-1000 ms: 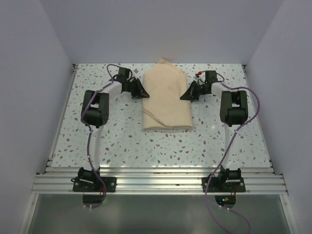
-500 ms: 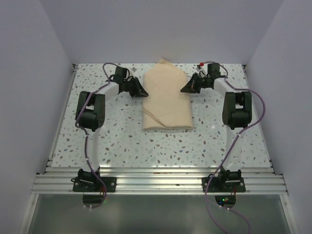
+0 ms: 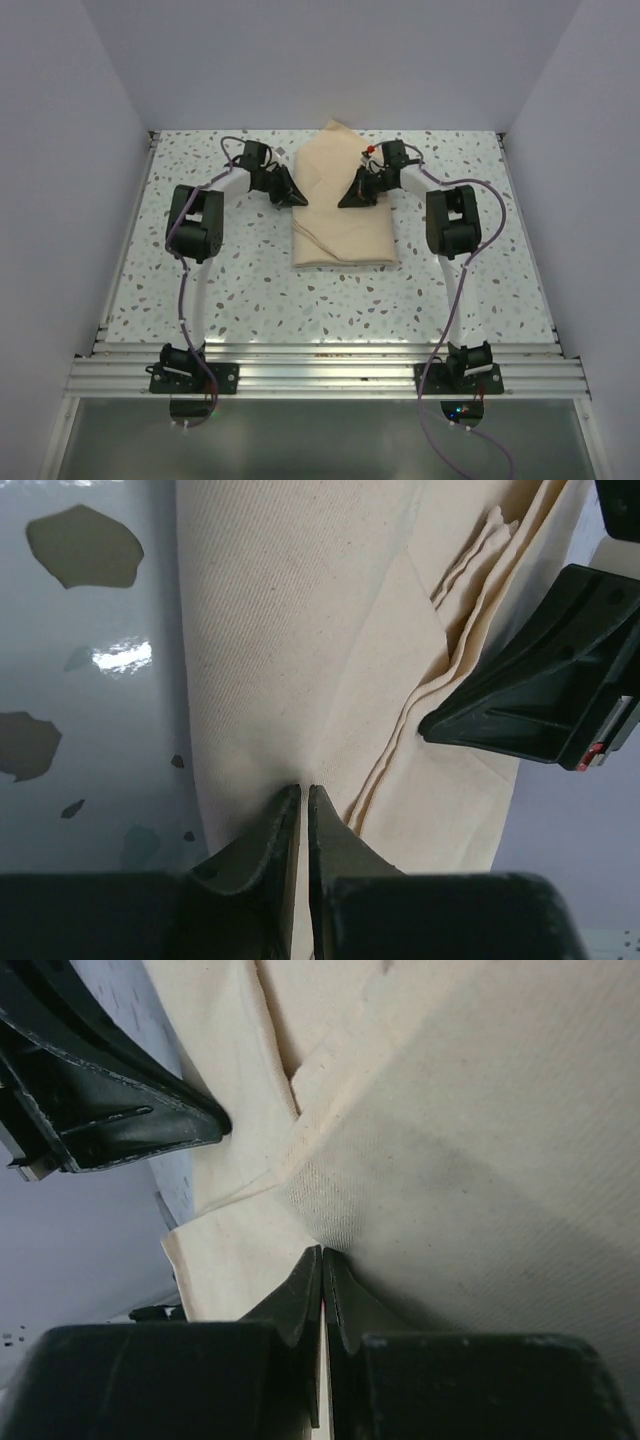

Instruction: Prepare the surgical pack

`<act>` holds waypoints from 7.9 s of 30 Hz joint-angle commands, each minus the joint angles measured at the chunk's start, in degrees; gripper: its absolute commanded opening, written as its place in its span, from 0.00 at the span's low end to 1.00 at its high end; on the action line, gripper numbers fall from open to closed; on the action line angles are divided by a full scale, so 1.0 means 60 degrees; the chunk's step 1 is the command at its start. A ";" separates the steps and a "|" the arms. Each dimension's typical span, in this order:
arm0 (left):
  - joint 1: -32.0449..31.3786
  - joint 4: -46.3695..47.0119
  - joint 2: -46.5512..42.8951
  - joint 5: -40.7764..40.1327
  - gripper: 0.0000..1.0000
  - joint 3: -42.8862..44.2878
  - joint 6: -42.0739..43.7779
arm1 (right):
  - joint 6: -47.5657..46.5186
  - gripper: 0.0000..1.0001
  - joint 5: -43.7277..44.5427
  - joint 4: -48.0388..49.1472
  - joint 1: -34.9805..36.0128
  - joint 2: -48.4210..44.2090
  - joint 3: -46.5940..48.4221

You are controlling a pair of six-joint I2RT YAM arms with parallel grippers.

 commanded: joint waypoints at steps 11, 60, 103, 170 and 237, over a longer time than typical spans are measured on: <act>0.0064 -0.1056 -0.0725 -0.0711 0.14 0.0277 0.0721 | -0.0181 0.00 0.0633 -0.0773 -0.1095 -0.1884 0.0163; 0.0723 0.3733 0.1442 0.0051 0.17 0.1695 -0.2603 | 0.2803 0.00 0.0165 0.4743 -0.1771 0.0430 -0.0778; 0.0885 0.5053 0.0371 -0.2674 0.50 0.1315 -0.0933 | 0.0582 0.48 0.2991 0.2157 -0.1829 -0.0068 0.2330; 0.0270 0.1392 -0.4064 -0.1164 0.00 -0.2036 0.0588 | 0.1387 0.00 0.1160 -0.0626 -0.1536 -0.3641 -0.0274; -0.1767 -0.0309 -0.9779 -0.1355 0.21 -1.0007 0.1366 | -0.1221 0.12 0.3240 -0.4215 -0.1156 -0.9516 -0.9448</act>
